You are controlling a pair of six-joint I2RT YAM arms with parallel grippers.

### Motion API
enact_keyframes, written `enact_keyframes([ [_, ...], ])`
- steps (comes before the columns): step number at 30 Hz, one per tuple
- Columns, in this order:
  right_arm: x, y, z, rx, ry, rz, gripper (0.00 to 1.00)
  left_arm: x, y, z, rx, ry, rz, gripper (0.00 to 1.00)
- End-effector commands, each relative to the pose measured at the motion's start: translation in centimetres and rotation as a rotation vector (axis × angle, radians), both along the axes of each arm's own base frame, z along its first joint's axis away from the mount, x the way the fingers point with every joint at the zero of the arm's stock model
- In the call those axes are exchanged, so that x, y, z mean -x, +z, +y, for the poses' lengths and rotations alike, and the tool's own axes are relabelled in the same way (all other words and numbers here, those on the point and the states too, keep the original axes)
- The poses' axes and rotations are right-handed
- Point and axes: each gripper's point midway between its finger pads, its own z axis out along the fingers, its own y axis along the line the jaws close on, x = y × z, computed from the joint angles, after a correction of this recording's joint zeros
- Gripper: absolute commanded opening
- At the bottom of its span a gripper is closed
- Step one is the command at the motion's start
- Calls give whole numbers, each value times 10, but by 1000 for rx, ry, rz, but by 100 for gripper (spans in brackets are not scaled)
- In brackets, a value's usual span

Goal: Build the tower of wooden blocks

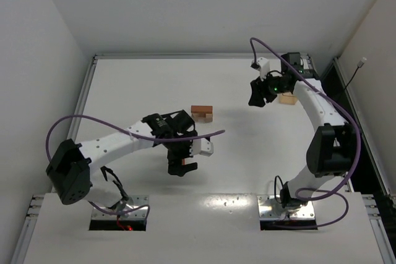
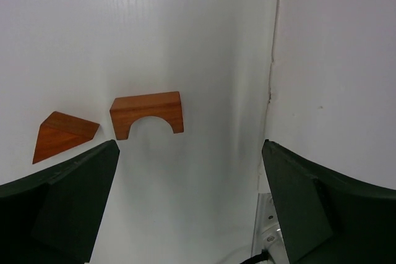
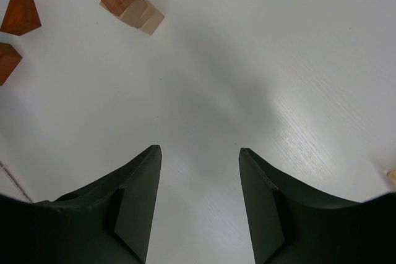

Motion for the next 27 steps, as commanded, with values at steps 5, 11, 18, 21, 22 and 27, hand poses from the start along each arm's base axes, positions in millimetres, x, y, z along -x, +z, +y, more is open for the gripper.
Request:
enact_keyframes([
  [5, 5, 15, -2, 2, -4, -62, 50, -19, -14, -1, -87, -39, -138, 100],
  [11, 6, 13, -6, 10, -19, -64, 50, -48, -25, -5, -96, 91, -246, 100],
  [18, 1, 8, -14, -7, -38, -53, 50, -47, -40, -16, -95, 81, -215, 100],
  [21, 5, 2, -17, -14, -45, -33, 50, -42, -49, -18, -109, 62, -189, 100],
  [22, 4, 2, -21, -14, -54, -33, 50, -39, -49, -17, -114, 58, -175, 100],
  [27, 3, -3, -27, -35, -61, -19, 51, -37, -55, -17, -126, 36, -163, 100],
])
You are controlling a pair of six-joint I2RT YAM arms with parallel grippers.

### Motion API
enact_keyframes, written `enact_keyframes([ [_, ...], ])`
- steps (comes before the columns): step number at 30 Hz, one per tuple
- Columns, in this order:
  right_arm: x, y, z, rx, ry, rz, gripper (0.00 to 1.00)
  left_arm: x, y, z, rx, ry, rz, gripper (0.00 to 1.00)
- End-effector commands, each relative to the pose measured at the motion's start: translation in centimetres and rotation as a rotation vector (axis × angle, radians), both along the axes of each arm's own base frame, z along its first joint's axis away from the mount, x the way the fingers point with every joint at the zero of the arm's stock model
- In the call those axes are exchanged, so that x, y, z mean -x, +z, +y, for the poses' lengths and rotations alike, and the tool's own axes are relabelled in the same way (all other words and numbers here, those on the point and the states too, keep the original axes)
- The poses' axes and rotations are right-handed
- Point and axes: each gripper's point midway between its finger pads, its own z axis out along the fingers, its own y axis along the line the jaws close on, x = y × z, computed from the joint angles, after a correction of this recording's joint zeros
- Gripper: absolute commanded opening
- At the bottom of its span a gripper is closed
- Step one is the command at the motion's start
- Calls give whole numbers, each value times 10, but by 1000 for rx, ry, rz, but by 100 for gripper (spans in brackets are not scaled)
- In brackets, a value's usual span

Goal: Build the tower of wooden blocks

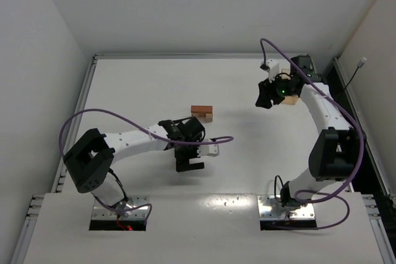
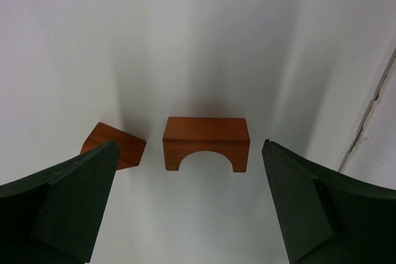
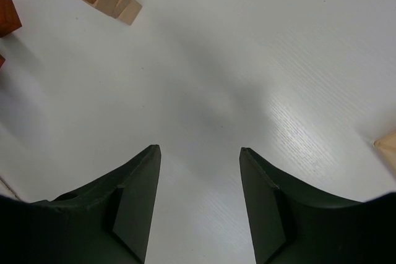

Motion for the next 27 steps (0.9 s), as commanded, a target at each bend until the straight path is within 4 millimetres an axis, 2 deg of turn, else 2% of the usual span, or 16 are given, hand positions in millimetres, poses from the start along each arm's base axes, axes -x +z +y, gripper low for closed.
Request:
enact_keyframes([
  [1, -4, 2, 1, -38, 15, -20, 51, 6, -3, -5, 9, -21, 18, 100],
  [8, -4, 2, -10, -38, 0, -22, 58, 3, -15, 1, -37, -31, 12, 100],
  [21, -4, -8, -12, -46, 1, 8, 60, 4, -30, 18, -122, -36, 11, 100],
  [24, -4, -5, -12, -46, 1, 7, 60, 7, -35, 22, -137, -45, 20, 100],
  [26, -5, -8, -12, -47, 1, 16, 60, 7, -37, 22, -135, -45, 18, 95],
  [27, -5, -8, -12, -47, 1, 16, 60, 7, -37, 22, -134, -45, 18, 86],
])
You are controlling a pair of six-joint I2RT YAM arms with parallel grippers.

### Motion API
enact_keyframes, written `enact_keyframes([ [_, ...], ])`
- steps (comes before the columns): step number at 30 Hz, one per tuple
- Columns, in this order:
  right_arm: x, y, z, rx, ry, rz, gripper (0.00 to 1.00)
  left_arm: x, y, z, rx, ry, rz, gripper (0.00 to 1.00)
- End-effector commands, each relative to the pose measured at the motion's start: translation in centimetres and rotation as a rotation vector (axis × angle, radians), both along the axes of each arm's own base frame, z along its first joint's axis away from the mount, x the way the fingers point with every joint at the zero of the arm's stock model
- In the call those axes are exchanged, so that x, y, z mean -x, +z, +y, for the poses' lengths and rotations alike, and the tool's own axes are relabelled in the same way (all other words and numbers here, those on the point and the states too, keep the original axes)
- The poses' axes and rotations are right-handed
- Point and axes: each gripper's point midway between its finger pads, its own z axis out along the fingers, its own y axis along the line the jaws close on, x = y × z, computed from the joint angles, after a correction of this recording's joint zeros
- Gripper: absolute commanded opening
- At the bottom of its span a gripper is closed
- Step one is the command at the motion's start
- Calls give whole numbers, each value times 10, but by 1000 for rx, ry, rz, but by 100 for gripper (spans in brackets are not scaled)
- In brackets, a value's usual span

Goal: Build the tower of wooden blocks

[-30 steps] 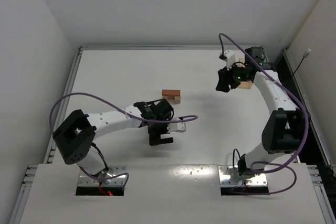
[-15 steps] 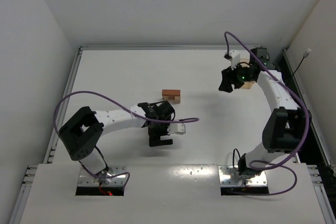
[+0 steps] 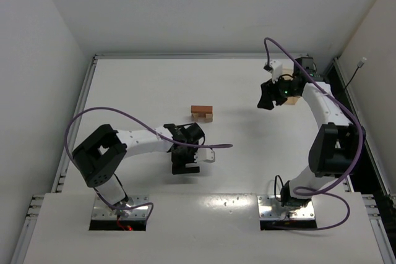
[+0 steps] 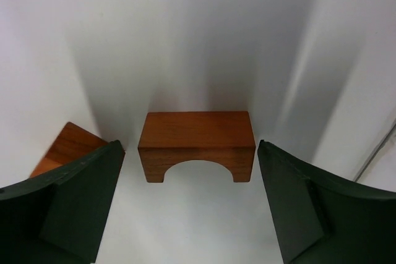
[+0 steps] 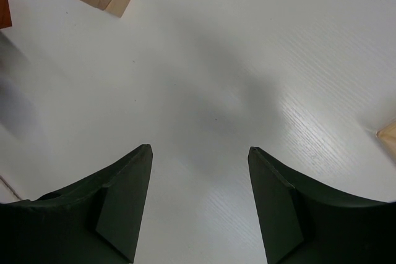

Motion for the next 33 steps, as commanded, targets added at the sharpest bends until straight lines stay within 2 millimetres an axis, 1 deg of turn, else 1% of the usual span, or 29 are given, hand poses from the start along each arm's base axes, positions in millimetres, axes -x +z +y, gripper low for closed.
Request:
enact_keyframes([
  [1, -2, 4, 3, -28, 25, -16, 60, 3, -1, -2, 3, -30, -4, 80],
  [2, -2, 4, 3, -28, 25, -16, 60, 3, -3, -1, 4, -30, -4, 74],
  [3, -2, 4, 4, -32, 18, -11, 60, 4, -4, -1, 5, -20, -2, 63],
  [5, -2, 1, 5, -46, 15, 4, 60, 3, -3, -5, 21, -13, 0, 50],
  [6, -2, 1, 5, -46, 15, 4, 59, 4, -6, 0, 15, 16, 9, 38],
  [7, -1, 2, 7, -60, 12, 10, 59, 3, -2, -6, 45, 22, 4, 34],
  [9, -3, 4, 9, -75, 8, 15, 58, 2, 3, -9, 86, 55, -16, 27],
  [10, -3, 4, 9, -79, 2, 20, 58, 0, 8, -13, 110, 68, -29, 27],
  [11, -6, 6, 10, -87, 6, 17, 58, 0, 10, -17, 142, 78, -34, 24],
  [12, -8, 10, 11, -94, -7, 16, 58, -1, 12, -16, 164, 122, -38, 14],
  [14, -9, 14, 14, -117, -6, 26, 58, -6, 35, -26, 266, 164, -88, 1],
  [15, -11, 17, 14, -126, -21, 29, 58, -14, 43, -30, 335, 237, -119, 0],
  [16, -13, 24, 17, -147, -21, 24, 58, -24, 66, -31, 408, 283, -197, 0],
  [17, -16, 27, 23, -191, -13, 20, 58, -30, 78, -32, 458, 332, -241, 0],
  [18, -15, 26, 28, -244, -48, 58, 59, -37, 90, -35, 536, 427, -271, 0],
  [19, -15, 27, 33, -280, -56, 70, 59, -47, 103, -30, 572, 490, -334, 0],
  [20, -17, 26, 41, -308, -45, 70, 60, -50, 125, -29, 643, 537, -386, 0],
  [21, -15, 23, 48, -342, -60, 111, 60, -50, 136, -34, 714, 590, -416, 0],
  [22, -16, 26, 59, -357, -39, 103, 60, -60, 158, -30, 772, 644, -503, 0],
  [23, -15, 27, 64, -364, -38, 116, 60, -60, 155, -28, 758, 651, -518, 0],
  [24, -17, 28, 69, -371, -36, 123, 60, -62, 162, -29, 769, 659, -540, 0],
  [26, -19, 42, 90, -372, 18, 97, 59, -70, 164, -22, 741, 713, -587, 0],
  [27, -17, 47, 98, -361, 34, 96, 58, -73, 169, -22, 749, 722, -599, 0],
  [28, -24, 58, 104, -323, 81, 45, 57, -75, 166, -20, 721, 705, -617, 0],
  [29, -17, 60, 125, -294, 149, 44, 57, -76, 170, -22, 733, 697, -628, 0],
  [30, -4, 57, 133, -265, 186, 94, 55, -77, 175, -22, 754, 688, -643, 0],
  [31, -8, 69, 141, -226, 246, 38, 53, -74, 177, -24, 762, 648, -652, 0],
  [32, -1, 65, 156, -207, 298, 58, 53, -70, 179, -27, 775, 621, -659, 0],
  [33, 4, 71, 161, -194, 335, 57, 53, -65, 178, -32, 786, 580, -671, 0],
])
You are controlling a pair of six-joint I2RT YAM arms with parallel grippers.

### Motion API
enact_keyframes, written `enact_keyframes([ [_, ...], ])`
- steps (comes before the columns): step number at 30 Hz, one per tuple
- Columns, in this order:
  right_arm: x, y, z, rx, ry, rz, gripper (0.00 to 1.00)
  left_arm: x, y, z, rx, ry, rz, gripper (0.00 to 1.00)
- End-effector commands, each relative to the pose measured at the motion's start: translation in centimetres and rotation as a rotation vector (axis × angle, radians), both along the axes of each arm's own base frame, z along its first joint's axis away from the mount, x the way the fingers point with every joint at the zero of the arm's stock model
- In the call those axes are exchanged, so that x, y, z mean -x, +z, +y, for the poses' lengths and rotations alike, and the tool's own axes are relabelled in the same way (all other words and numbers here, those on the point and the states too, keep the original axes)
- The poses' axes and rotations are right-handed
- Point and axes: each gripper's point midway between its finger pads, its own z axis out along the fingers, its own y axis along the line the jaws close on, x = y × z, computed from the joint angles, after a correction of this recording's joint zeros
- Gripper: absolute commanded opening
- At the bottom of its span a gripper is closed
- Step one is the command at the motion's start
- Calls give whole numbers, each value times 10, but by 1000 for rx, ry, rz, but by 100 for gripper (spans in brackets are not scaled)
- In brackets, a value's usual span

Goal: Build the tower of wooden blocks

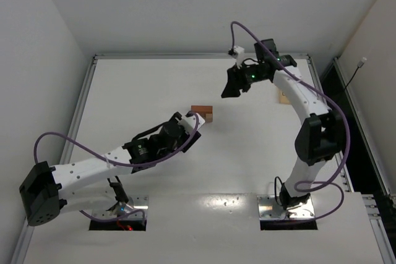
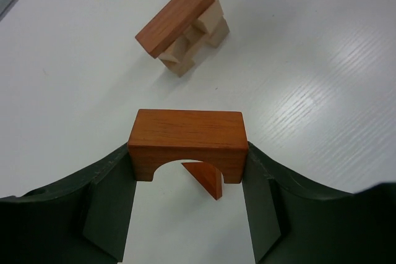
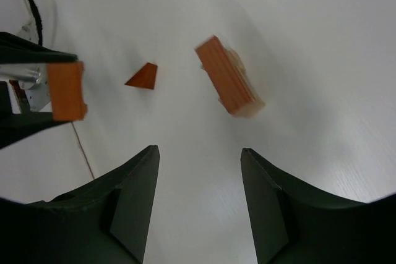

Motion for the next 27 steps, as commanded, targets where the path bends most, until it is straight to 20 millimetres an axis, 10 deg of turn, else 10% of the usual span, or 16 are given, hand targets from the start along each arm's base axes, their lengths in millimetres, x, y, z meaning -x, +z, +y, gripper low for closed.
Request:
enact_keyframes([
  [1, 18, 24, 26, 50, 152, -64, 52, 1, 29, -12, 65, -36, -131, 0],
  [27, 112, 42, 93, 81, 323, -194, 49, 23, 65, -35, 244, -189, -325, 0],
])
